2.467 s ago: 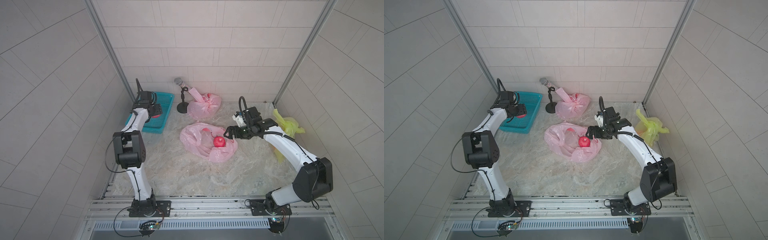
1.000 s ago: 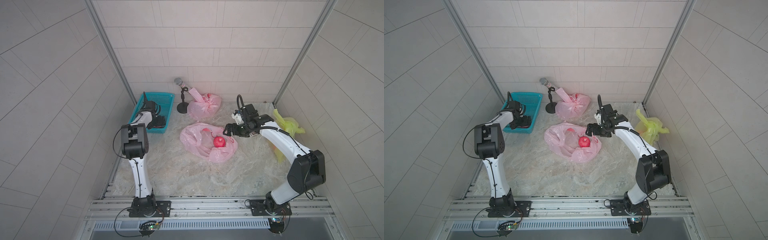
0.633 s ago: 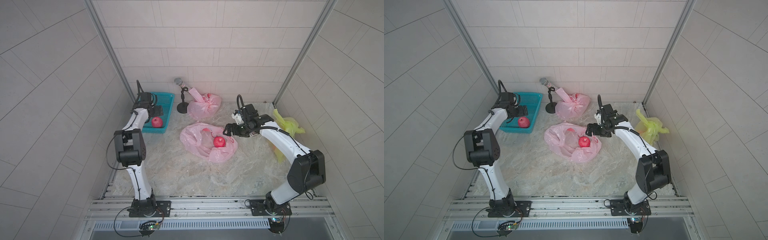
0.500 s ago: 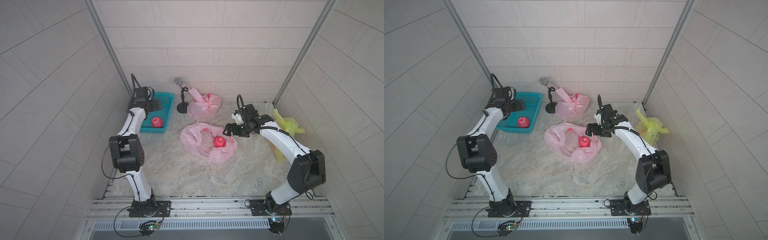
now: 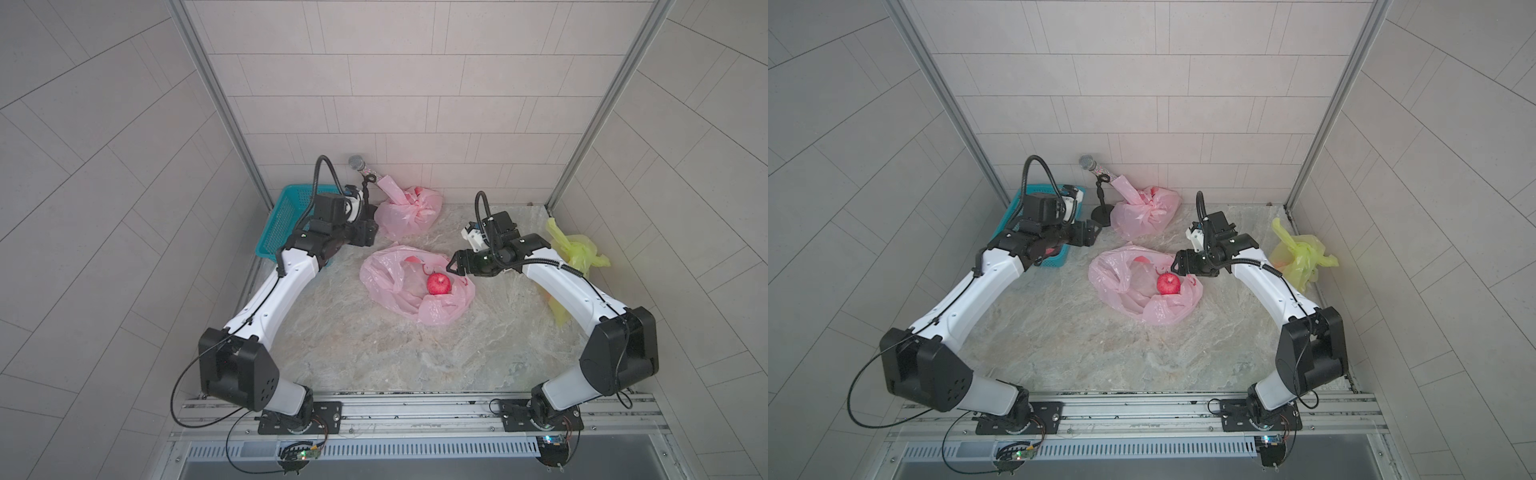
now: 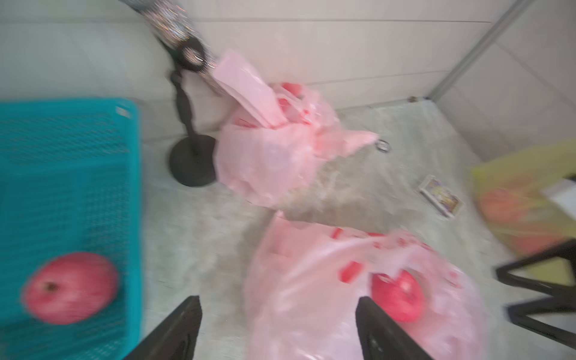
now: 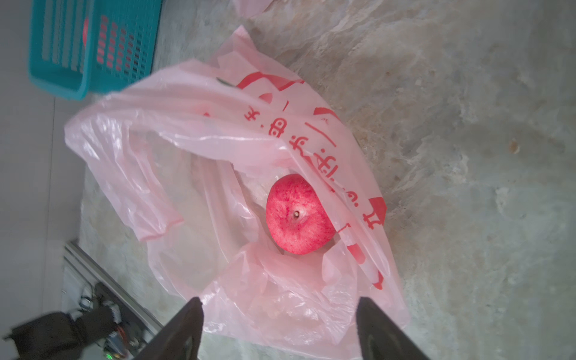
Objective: Untie the knot of a plastic bag & take out the apple
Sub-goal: Pick up the apple from the plastic bag.
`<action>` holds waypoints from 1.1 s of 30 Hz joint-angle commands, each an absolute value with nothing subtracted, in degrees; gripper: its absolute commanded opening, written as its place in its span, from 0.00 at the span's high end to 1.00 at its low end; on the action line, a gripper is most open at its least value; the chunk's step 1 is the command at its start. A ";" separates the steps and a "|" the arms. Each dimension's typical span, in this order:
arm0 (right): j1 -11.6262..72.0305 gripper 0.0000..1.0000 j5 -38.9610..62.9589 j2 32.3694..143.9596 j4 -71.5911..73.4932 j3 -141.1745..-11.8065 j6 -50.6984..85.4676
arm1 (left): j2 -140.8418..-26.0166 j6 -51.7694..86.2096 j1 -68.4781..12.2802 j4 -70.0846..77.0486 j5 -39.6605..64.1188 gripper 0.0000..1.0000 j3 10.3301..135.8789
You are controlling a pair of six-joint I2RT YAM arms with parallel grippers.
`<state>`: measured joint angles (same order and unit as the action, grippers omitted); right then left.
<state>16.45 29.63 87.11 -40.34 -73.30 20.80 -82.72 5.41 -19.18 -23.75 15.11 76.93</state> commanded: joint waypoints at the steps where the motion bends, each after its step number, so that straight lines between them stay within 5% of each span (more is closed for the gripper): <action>1: 17.26 0.44 31.55 85.45 -39.75 -71.12 20.10 | -79.05 5.17 -24.84 -24.77 16.18 0.29 74.10; 13: 17.40 0.53 28.25 87.21 -34.14 -64.55 22.77 | -83.75 5.40 -40.11 -26.81 17.95 0.39 68.39; 33: 16.68 0.75 19.08 95.21 -25.24 -56.97 25.20 | -103.42 3.82 -41.78 -24.98 13.31 0.12 78.84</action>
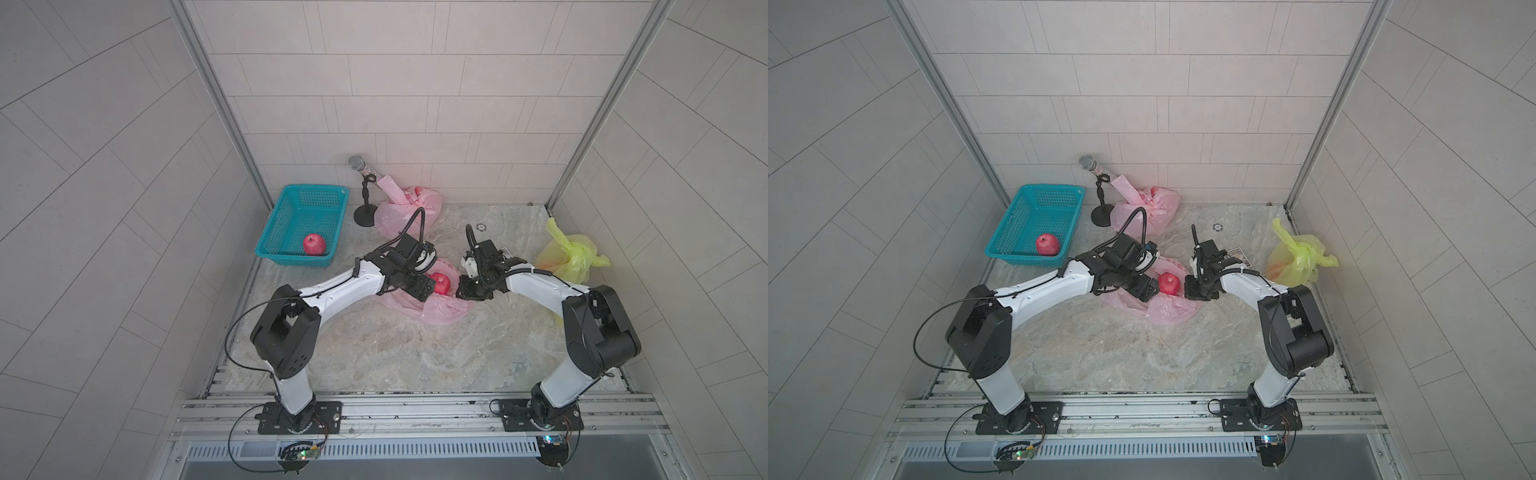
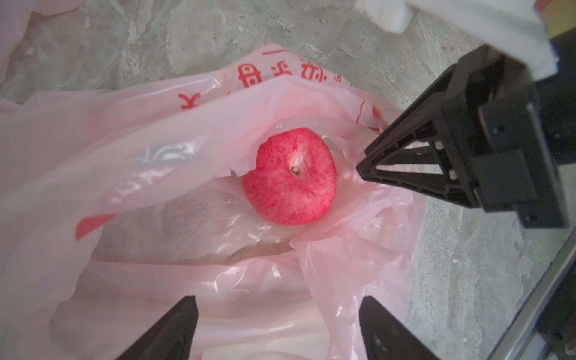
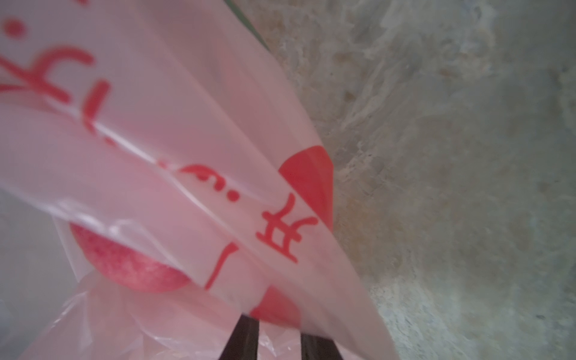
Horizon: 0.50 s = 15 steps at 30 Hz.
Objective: Untie the knot of a plastic bag & take out the apple
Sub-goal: Pick up the apple from the plastic bag.
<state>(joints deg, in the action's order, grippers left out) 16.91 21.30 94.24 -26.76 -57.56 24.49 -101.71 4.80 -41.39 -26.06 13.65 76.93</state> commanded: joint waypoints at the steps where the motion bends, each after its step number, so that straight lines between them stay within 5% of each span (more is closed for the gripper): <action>1: 16.66 0.75 18.93 95.28 -25.11 -56.70 25.14 | -104.19 3.82 -42.05 -24.55 13.24 0.11 79.37; 15: 16.61 0.75 20.91 95.84 -24.68 -56.03 24.84 | -113.17 3.44 -43.70 -21.23 11.19 0.00 84.87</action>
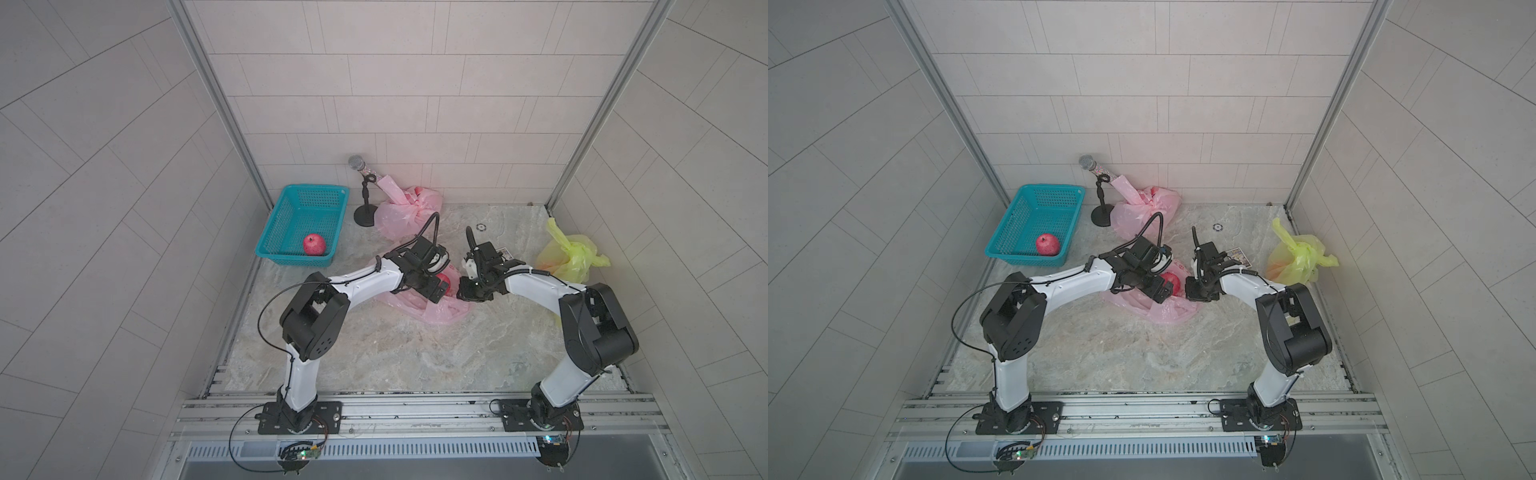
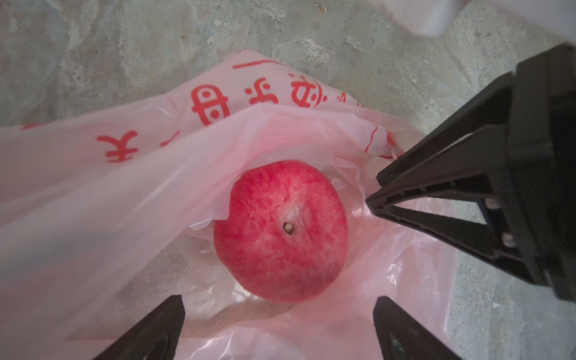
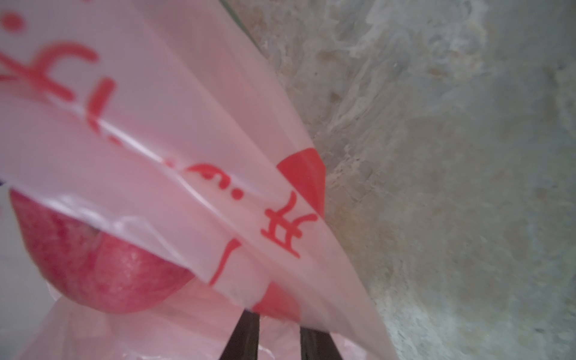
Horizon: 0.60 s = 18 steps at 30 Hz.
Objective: Untie the knot of a plastic bag & take out the apple
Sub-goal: Pick up the apple from the plastic bag.
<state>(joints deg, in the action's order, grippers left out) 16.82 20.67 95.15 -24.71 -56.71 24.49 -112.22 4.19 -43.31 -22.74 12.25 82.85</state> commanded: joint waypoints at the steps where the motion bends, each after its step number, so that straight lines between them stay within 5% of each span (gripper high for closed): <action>1: 16.61 0.75 21.09 95.93 -24.70 -56.03 24.84 | -113.58 3.43 -43.68 -20.89 11.01 0.00 84.99; 18: 16.09 0.66 22.48 96.59 -25.05 -55.85 23.82 | -119.19 7.42 -43.70 -14.06 13.97 0.00 86.09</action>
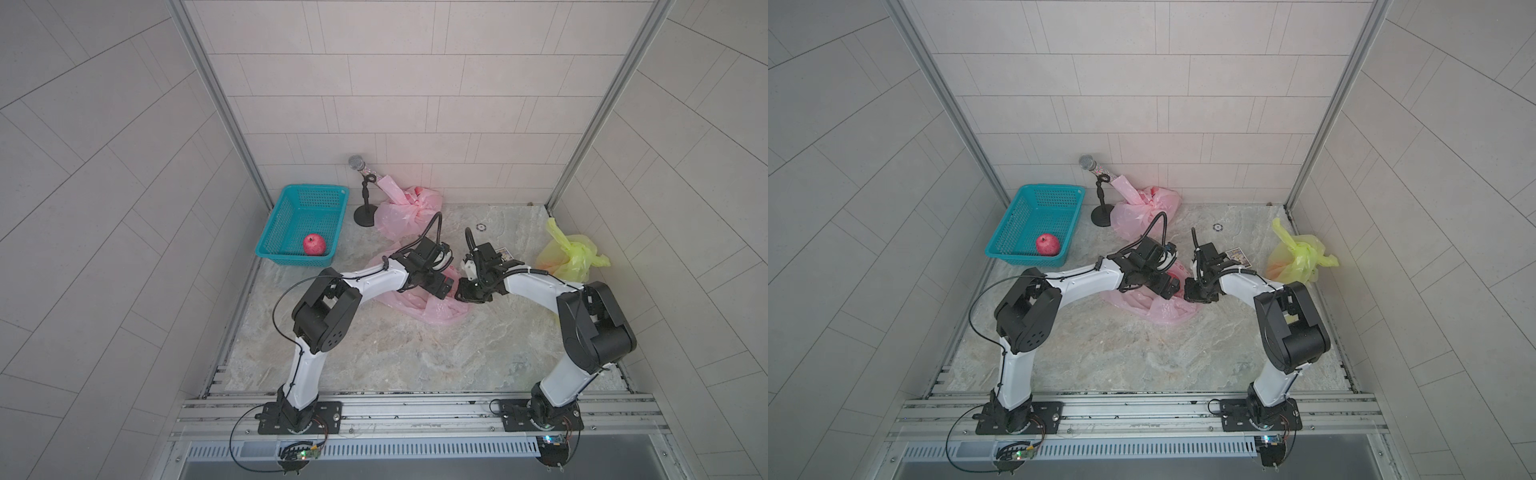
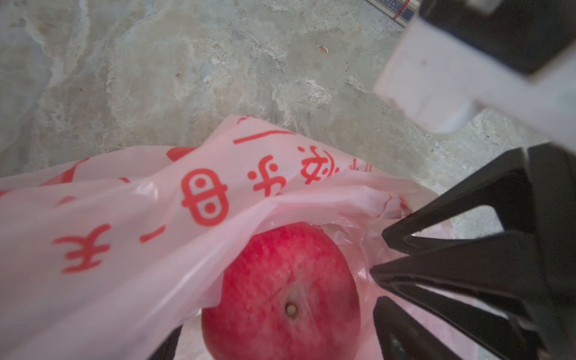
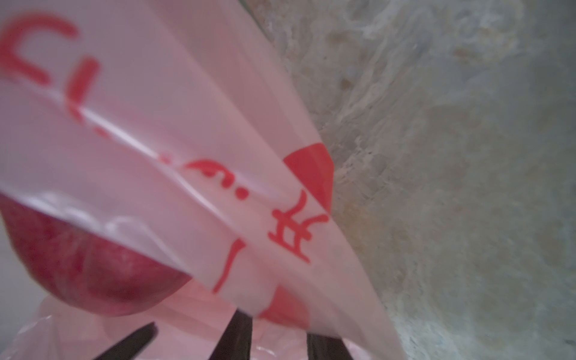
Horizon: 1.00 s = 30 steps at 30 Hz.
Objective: Untie the knot of a plastic bag & take out the apple
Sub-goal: Pick up the apple from the plastic bag.
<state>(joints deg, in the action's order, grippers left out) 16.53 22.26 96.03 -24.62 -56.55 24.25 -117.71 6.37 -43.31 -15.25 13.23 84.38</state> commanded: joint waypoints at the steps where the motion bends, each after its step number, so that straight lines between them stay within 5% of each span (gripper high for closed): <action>1: 16.04 0.66 22.66 96.62 -25.03 -55.90 23.68 | -119.63 7.51 -43.76 -13.98 13.97 0.00 86.22; 6: 15.67 0.65 23.29 96.69 -25.14 -55.81 23.31 | -120.85 8.12 -43.75 -12.65 13.58 0.01 86.18; 16: 14.73 0.65 23.82 96.20 -25.20 -55.31 22.85 | -121.89 8.53 -43.69 -12.76 15.07 0.31 87.75; 30: 14.28 0.63 24.79 95.43 -25.04 -55.72 23.18 | -112.09 7.11 -43.60 -19.89 19.26 0.40 86.02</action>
<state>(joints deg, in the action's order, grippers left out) 14.57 24.67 96.07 -24.62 -55.90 23.44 -117.01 7.97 -43.31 -17.19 16.95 86.17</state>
